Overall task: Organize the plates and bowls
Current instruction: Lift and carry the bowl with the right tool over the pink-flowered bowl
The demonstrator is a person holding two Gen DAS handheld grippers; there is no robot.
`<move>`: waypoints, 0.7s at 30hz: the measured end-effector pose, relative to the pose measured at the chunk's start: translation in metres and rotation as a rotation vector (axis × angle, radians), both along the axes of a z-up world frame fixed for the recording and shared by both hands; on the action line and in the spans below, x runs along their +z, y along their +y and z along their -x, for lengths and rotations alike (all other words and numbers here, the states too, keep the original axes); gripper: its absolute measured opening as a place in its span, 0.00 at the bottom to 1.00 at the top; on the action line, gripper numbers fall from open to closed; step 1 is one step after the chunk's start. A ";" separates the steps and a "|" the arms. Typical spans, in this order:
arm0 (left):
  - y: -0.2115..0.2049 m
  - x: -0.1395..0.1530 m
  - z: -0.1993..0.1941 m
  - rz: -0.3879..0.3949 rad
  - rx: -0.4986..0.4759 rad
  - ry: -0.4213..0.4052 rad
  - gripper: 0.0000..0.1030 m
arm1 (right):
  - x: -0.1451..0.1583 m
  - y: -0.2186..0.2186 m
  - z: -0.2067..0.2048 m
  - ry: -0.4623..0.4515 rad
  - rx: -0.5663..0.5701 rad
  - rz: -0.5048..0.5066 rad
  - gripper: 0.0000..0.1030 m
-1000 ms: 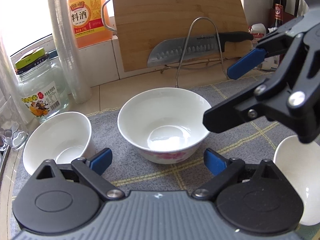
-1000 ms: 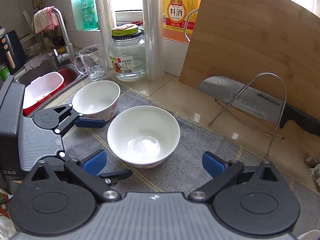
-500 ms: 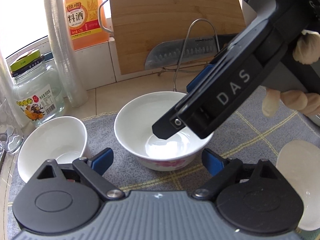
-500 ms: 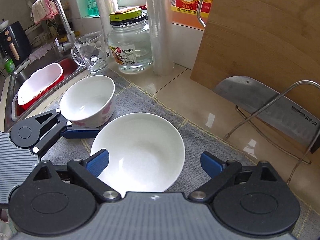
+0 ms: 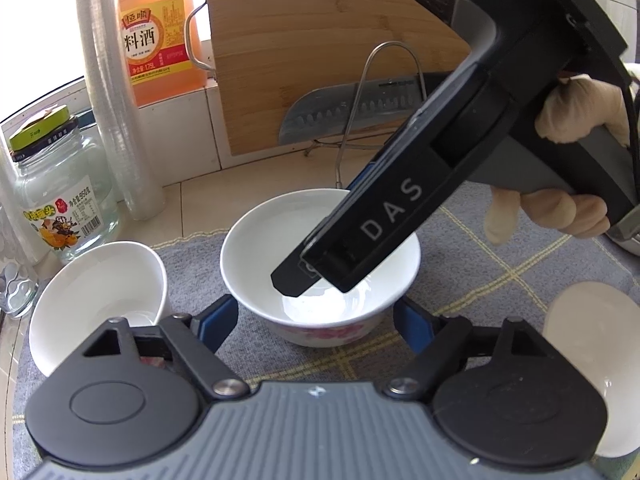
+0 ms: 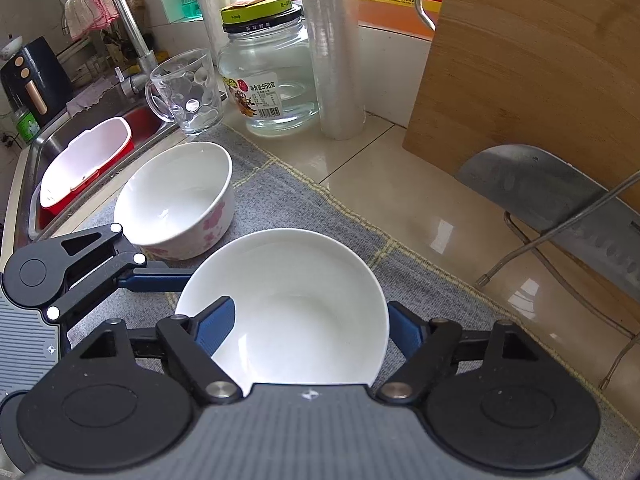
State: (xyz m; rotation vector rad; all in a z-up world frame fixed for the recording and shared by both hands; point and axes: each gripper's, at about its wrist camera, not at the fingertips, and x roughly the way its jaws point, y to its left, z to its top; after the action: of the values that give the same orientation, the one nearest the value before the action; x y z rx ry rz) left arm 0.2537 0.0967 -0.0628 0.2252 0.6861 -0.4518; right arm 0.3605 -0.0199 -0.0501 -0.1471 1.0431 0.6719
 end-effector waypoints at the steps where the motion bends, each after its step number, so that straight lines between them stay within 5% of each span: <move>1: 0.000 0.000 0.000 0.000 -0.002 -0.001 0.82 | 0.000 0.000 0.000 0.002 0.001 -0.003 0.81; 21: -0.001 0.009 0.000 -0.009 -0.034 0.010 0.81 | 0.007 -0.002 0.005 0.000 -0.019 -0.009 0.80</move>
State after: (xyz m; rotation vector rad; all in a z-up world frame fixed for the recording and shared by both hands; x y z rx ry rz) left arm 0.2536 0.0960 -0.0535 0.2432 0.6948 -0.4827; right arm 0.3554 -0.0222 -0.0432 -0.1290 1.0404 0.6598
